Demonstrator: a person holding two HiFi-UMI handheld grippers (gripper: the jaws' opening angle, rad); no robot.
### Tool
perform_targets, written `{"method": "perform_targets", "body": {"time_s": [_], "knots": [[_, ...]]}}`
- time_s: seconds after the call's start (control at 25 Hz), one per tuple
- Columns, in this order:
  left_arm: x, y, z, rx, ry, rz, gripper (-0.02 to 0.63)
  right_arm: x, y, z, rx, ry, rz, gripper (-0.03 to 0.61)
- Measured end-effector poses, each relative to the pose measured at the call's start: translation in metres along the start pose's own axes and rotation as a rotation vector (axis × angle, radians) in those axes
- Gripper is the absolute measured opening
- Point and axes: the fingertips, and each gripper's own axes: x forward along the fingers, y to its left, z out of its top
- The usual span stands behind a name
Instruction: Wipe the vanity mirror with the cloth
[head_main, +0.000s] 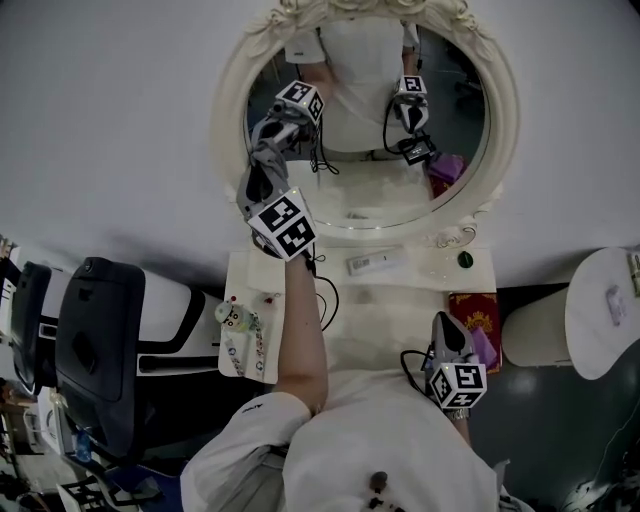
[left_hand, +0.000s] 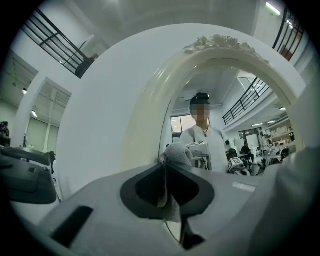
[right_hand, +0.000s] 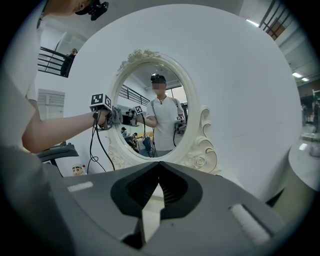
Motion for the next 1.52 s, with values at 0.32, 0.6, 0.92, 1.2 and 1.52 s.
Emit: {"method": "perform_targets", "body": {"time_s": [0.32,0.6,0.92,1.2,1.52], "knots": [[-0.035,-0.029,-0.001,-0.036,-0.054,-0.036,0.021,-0.011,-0.018,0.0,0.001,0.005,0.006,0.008],[-0.074,-0.121,-0.008,-0.015,-0.067,-0.194,0.022,-0.014,-0.035,0.004,-0.018,0.004,0.061,0.008],[-0.115,-0.252,-0.023,-0.011,-0.04,-0.422,0.023,-0.033,-0.074,0.006,-0.031,0.003,0.053,0.008],[-0.126,-0.329,-0.049,-0.013,-0.01,-0.516,0.023,-0.064,-0.127,-0.001,-0.009,0.016,-0.035,0.008],[-0.116,-0.377,-0.078,-0.075,0.038,-0.541,0.023,-0.099,-0.182,-0.014,0.036,0.034,-0.171,0.008]]}}
